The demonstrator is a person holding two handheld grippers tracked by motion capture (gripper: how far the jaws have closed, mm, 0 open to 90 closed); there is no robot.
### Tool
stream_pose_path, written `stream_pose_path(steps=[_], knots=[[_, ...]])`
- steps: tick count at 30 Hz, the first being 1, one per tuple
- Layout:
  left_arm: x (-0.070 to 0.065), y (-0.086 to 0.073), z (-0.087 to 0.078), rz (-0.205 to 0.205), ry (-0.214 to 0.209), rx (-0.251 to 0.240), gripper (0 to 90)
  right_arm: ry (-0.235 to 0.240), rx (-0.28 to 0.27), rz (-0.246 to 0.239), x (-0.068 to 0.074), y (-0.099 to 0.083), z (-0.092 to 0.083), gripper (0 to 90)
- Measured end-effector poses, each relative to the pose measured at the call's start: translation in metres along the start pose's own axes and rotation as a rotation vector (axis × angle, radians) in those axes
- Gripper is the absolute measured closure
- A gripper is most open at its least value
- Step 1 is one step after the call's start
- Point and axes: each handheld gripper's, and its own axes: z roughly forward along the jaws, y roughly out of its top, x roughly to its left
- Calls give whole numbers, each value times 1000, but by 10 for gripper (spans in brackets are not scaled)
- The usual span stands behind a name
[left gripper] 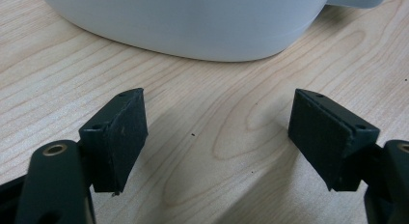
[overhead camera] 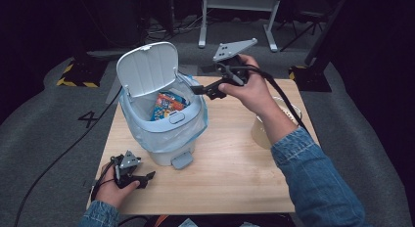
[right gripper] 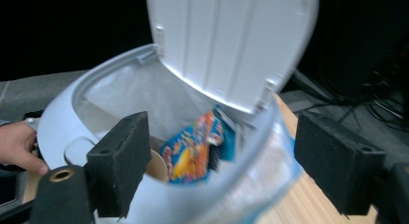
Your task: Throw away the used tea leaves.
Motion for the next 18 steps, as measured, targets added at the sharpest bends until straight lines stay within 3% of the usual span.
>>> stream_pose_path(steps=[2,5,8,9,11,18], knots=[[0,0,0,-3,-2,-1,219,-10,-1,5,-2,-2,-5,221],[1,0,0,-9,-6,-6,219,-68,-3,23,-12,-12,-36,221],[2,0,0,-8,-6,-5,219,-77,-17,37,-16,-17,-48,221],[2,0,0,-8,-6,-5,219,-99,-21,53,-22,-24,-64,223],[1,0,0,-11,-8,-4,220,-108,-20,59,-24,-26,-69,223],[2,1,0,5,5,3,219,-178,0,87,-36,-58,-115,223]])
